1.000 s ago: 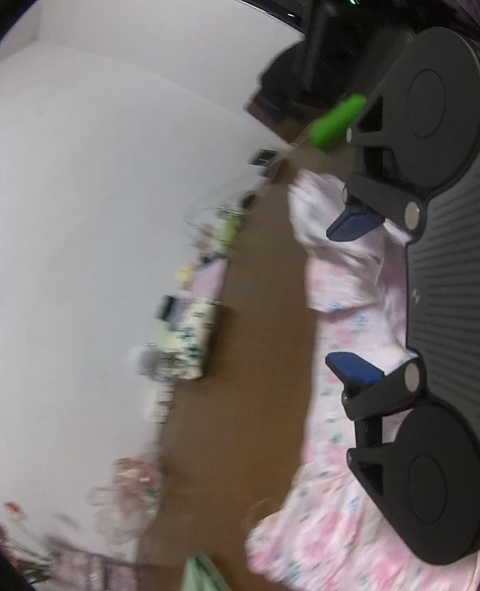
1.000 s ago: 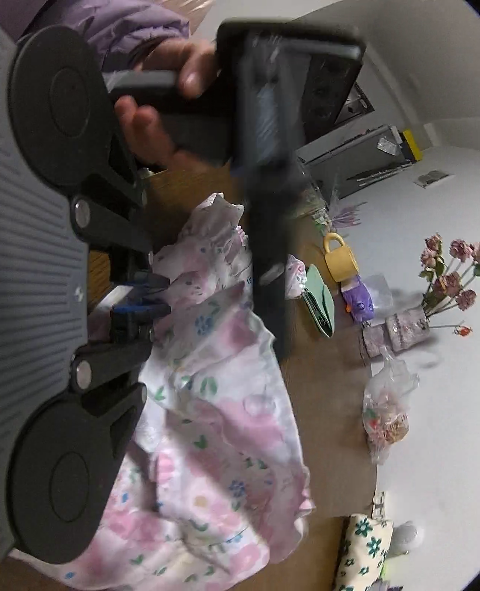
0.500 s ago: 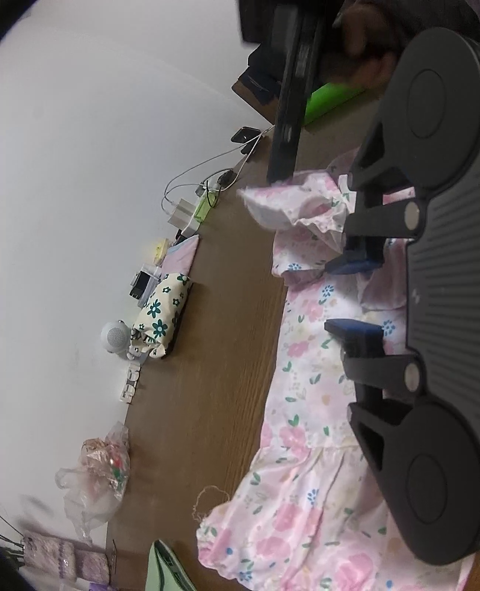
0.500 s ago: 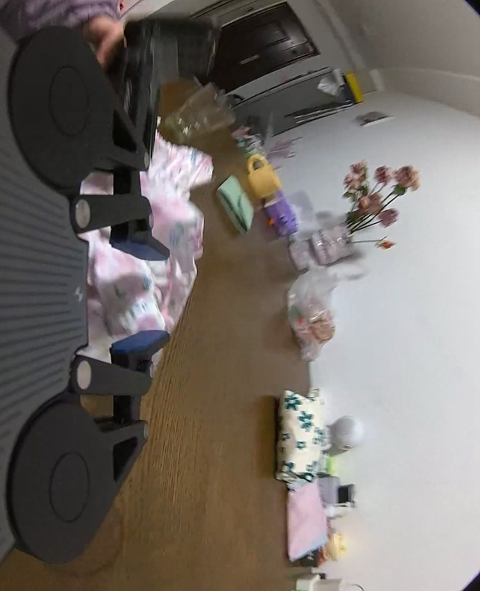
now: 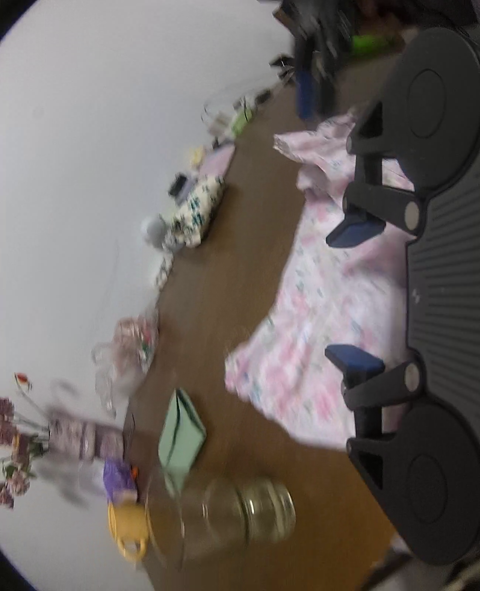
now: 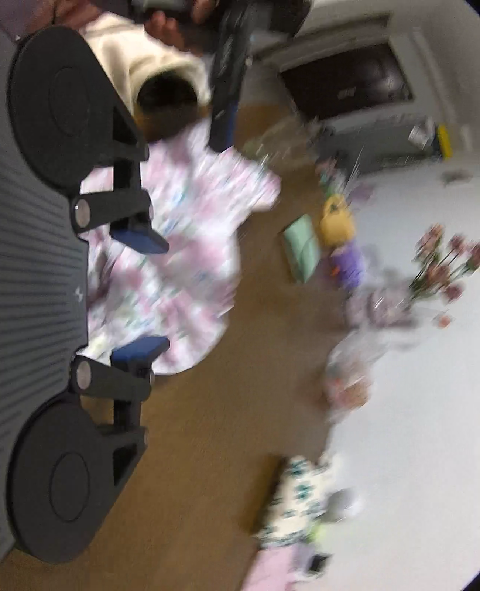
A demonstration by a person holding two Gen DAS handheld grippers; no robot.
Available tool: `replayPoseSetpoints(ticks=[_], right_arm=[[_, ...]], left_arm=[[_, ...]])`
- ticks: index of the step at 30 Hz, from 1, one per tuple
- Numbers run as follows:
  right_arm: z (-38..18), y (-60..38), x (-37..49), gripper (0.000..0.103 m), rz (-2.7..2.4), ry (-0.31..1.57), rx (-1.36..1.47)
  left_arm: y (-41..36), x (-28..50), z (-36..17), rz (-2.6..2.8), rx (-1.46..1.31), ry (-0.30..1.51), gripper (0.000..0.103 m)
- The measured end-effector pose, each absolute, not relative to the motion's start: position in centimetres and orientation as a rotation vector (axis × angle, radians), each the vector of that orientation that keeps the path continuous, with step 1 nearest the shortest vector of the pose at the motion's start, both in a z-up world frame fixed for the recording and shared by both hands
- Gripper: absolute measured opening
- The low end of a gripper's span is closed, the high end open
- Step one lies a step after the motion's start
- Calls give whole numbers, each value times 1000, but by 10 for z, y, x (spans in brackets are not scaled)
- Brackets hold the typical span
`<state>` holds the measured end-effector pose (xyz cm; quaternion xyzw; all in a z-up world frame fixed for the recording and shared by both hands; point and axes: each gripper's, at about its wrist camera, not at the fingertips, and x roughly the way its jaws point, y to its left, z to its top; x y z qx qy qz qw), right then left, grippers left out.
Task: Fold clothes
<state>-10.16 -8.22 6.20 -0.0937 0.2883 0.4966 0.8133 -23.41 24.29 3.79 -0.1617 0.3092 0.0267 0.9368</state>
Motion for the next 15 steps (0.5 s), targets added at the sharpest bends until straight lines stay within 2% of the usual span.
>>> replayPoseSetpoints(ticks=[1,4,9,11,13,15], right_arm=[[73,-87,-103,54,1087,596,-207],[93,-80,-92,55,1139,544,-219],[71,16,-50,55,1262,650,-301],[50,59,-47,52,1285,704,-400],[30,86,-48,42,1274,748,-476],[23,89,-53,39,1247,745,-488]], left_arm=[[241,-238,40,69,-313,642,66],[233,-239,36,121,-260,683,67],[230,-224,17,154,-240,727,66],[231,-221,10,161,-235,735,64],[231,-220,7,161,-219,732,62],[231,-217,6,158,-201,728,61]])
